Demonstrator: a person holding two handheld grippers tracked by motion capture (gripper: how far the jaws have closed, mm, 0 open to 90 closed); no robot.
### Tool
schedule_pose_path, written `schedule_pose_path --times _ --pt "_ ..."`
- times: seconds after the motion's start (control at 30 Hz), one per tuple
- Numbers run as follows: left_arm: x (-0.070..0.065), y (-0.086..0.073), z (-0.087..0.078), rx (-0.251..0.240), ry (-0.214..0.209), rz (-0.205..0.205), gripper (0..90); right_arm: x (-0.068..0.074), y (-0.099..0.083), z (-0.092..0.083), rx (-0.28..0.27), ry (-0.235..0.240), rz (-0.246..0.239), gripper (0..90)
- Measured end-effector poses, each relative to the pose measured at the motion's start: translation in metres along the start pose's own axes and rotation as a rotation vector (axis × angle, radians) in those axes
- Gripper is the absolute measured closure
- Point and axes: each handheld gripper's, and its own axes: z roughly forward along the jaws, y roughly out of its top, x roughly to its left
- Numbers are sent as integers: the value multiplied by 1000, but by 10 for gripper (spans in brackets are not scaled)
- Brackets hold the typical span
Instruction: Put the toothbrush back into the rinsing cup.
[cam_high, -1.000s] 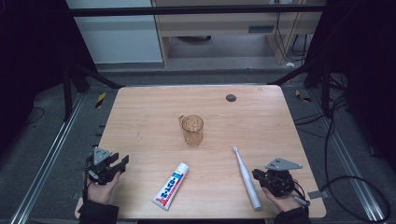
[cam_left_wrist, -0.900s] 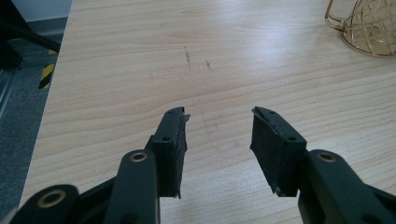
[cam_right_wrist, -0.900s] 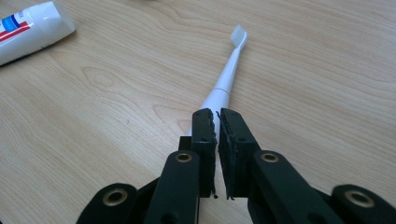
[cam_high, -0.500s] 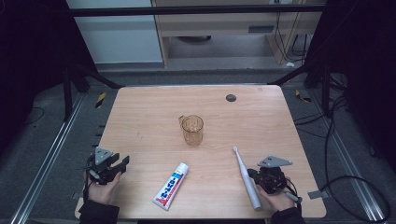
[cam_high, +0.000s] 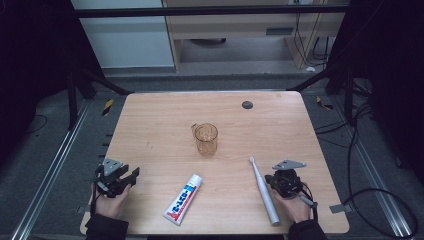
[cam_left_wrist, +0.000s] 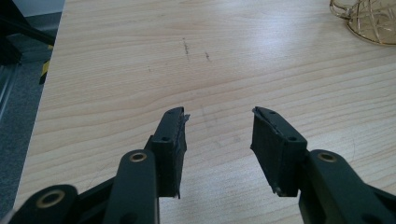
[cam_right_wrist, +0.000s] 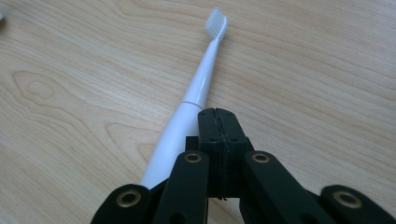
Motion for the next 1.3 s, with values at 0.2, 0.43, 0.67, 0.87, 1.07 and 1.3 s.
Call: schedule_pose_path --times 0.2,0.43,0.67,0.87,1.07,1.3 --pt "0 0 1 3 -1 2 535 1 1 3 9 10 -1 900" --pt "0 0 1 2 -1 3 534 5 3 6 19 18 -17 900" --pt "0 0 0 0 1 3 531 8 6 9 26 30 -26 900" --pt "0 0 1 1 1 4 527 10 8 12 31 31 -34 900" --pt "0 0 2 6 0 5 517 1 11 1 -19 3 1 846" --pt "2 -1 3 12 3 6 498 -5 25 -19 -82 -44 15 647"
